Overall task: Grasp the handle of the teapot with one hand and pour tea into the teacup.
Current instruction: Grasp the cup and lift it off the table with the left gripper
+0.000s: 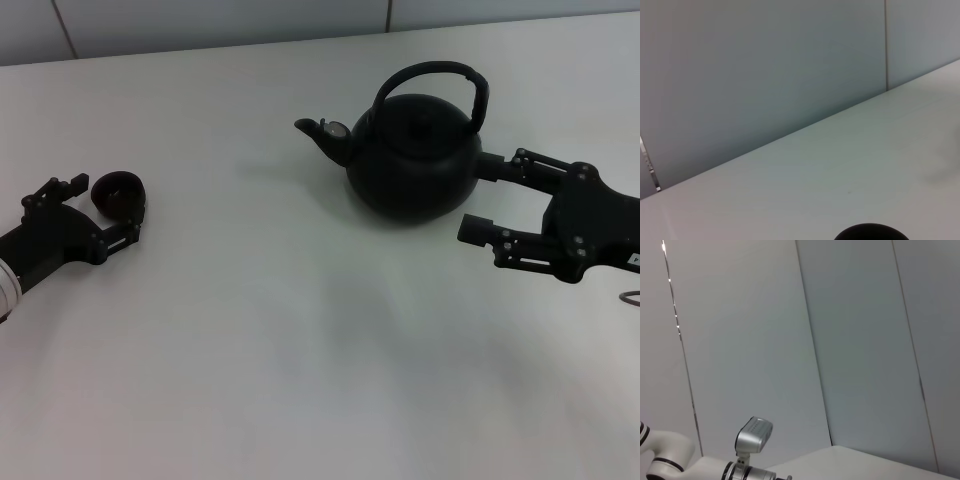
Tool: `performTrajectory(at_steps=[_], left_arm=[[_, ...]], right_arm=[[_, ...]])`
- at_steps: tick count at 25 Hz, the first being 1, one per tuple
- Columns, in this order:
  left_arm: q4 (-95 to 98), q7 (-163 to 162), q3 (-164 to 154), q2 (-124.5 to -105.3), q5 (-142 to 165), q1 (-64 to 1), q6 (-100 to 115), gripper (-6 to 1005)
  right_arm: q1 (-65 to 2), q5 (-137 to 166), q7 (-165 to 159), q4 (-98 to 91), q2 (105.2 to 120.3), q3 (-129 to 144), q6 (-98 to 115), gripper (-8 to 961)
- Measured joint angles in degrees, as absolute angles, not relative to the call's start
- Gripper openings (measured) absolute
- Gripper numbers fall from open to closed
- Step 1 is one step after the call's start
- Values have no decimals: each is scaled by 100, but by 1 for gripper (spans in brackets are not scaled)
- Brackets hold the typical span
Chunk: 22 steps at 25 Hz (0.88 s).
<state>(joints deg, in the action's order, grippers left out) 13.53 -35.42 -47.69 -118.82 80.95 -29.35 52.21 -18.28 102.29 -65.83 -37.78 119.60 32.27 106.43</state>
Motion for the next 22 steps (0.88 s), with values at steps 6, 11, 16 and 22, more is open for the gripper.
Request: performTrajectory(at_steps=[6,11,16,22], left_arm=[[1353,-3542,-4772,-11882,8095,-2936,5220,835],[1354,-3542,-4809,-11882,8095,-2935,5220,835],[1354,-3542,-4861,-11882,8094,-2935,5221,782],[1379,-3542,-4861,-11883,8088,-2919,5259,677]], right_arm=[[-1828,10188,-6526,-3715,11961,3225,10644,790],[-1828,10183,-6524,-3715,11958,3225,10643,790],[-1828,10178,-6522,-3718,11954,3225,10643,790],[-1822,10177,-6521,-3718,11953,3225,10644,791]])
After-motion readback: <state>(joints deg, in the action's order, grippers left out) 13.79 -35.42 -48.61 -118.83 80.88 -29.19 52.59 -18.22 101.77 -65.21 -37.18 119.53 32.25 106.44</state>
